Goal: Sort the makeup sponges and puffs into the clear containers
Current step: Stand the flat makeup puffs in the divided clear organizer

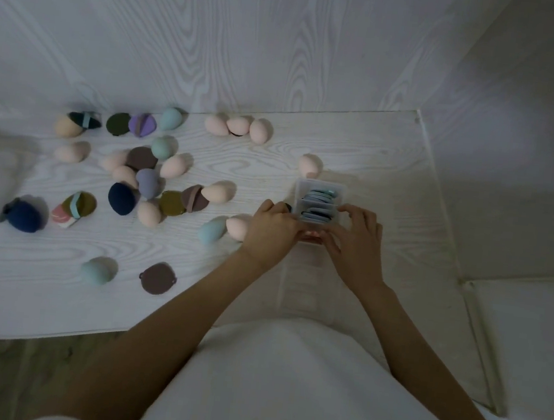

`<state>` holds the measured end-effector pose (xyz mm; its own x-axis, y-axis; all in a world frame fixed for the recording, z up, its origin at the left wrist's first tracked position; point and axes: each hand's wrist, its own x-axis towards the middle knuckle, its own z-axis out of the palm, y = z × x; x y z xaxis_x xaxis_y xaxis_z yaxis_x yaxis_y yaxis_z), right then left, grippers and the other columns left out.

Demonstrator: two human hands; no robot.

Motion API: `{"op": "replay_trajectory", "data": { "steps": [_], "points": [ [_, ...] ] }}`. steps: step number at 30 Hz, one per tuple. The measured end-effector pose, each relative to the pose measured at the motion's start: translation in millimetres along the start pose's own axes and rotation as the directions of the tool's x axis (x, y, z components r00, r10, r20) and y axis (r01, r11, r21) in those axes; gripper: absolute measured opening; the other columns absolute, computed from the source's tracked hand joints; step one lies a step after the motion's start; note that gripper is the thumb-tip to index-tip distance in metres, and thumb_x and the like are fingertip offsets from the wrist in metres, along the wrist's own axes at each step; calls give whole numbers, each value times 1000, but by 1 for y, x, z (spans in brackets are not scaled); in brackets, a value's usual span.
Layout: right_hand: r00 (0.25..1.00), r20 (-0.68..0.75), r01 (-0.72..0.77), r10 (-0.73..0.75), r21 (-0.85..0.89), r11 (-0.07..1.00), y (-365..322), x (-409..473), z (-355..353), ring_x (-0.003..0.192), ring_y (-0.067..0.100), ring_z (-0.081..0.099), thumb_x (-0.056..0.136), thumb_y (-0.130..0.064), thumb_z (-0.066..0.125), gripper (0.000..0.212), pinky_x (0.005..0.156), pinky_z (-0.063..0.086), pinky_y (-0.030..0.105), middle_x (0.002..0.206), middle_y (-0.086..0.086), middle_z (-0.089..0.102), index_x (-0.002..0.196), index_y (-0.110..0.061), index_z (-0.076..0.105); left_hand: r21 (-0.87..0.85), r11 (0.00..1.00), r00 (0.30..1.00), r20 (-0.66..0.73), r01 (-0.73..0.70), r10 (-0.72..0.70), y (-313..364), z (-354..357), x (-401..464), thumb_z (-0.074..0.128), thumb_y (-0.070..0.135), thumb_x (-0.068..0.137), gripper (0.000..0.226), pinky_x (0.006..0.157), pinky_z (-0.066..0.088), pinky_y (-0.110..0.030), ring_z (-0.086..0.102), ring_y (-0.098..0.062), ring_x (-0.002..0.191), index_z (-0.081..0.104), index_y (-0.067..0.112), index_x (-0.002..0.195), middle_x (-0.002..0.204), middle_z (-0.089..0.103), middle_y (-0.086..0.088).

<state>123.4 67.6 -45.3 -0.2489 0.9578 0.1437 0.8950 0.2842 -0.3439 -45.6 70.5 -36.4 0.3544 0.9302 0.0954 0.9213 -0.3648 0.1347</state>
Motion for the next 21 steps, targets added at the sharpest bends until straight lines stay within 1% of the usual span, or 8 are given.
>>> {"op": "replay_trajectory", "data": {
  "steps": [2, 4, 6, 9, 13, 15, 18, 21],
  "points": [
    [997, 50, 53, -51, -36, 998, 1, 11, -1, 104, 25, 35, 75, -36, 67, 15, 79, 31, 35, 118, 9, 60, 86, -27, 73, -27, 999, 999, -6, 34, -34, 2, 1, 3, 78, 36, 64, 8, 58, 32, -24, 53, -15, 53, 72, 31, 62, 50, 61, 8],
    [987, 108, 128, -119, -79, 989, 3, 20, -1, 102, 25, 36, 66, -37, 77, 15, 76, 27, 33, 116, 5, 61, 78, -28, 74, -39, 996, 997, -5, 78, -78, 7, -1, 3, 75, 37, 65, 9, 58, 31, -24, 53, -15, 53, 71, 31, 59, 50, 62, 7],
    [965, 152, 231, -213, -108, 967, 7, 26, -1, 103, 24, 37, 69, -39, 72, 12, 75, 25, 33, 114, 2, 62, 72, -28, 74, -31, 993, 993, -22, 113, -114, 10, -1, 3, 72, 38, 66, 9, 57, 33, -25, 53, -15, 54, 71, 31, 59, 50, 62, 7],
    [943, 150, 314, -296, -112, 943, 9, 26, -2, 105, 23, 40, 77, -39, 57, 25, 76, 27, 34, 109, 2, 64, 71, -22, 74, 7, 991, 990, -27, 136, -135, 10, 5, -1, 74, 37, 65, 9, 57, 33, -25, 54, -16, 55, 71, 30, 60, 51, 62, 7],
    [935, 159, 339, -317, -132, 932, 7, 29, -1, 105, 23, 38, 70, -32, 69, 16, 77, 26, 33, 107, 2, 65, 71, -18, 75, 85, 987, 990, 9, 139, -140, 14, 7, -1, 79, 31, 62, 8, 57, 31, -24, 52, -15, 58, 72, 34, 65, 51, 59, 9],
    [928, 184, 347, -323, -117, 931, 7, 31, -2, 105, 23, 36, 67, -30, 77, 13, 78, 25, 33, 108, 2, 65, 72, -18, 76, 2, 990, 990, -21, 138, -138, 16, 3, -4, 71, 31, 69, 4, 57, 30, -23, 54, -17, 59, 74, 33, 69, 54, 62, 8],
    [934, 174, 332, -312, -104, 937, 10, 26, -7, 104, 23, 37, 70, -32, 77, 14, 79, 26, 32, 108, 3, 65, 76, -20, 76, -199, 968, 980, -91, 156, -176, 12, -7, -15, 45, 34, 83, 31, 57, 37, -26, 57, -21, 61, 75, 28, 84, 65, 67, 3],
    [949, 96, 309, -301, -91, 947, 10, 23, -14, 101, 23, 39, 76, -36, 69, 20, 78, 28, 32, 105, 4, 65, 77, -16, 75, -366, 904, 951, -127, 219, -282, -1, -18, -39, 54, 26, 86, 21, 57, 41, -26, 59, -23, 65, 74, 20, 93, 75, 70, 0]
  ]
}}
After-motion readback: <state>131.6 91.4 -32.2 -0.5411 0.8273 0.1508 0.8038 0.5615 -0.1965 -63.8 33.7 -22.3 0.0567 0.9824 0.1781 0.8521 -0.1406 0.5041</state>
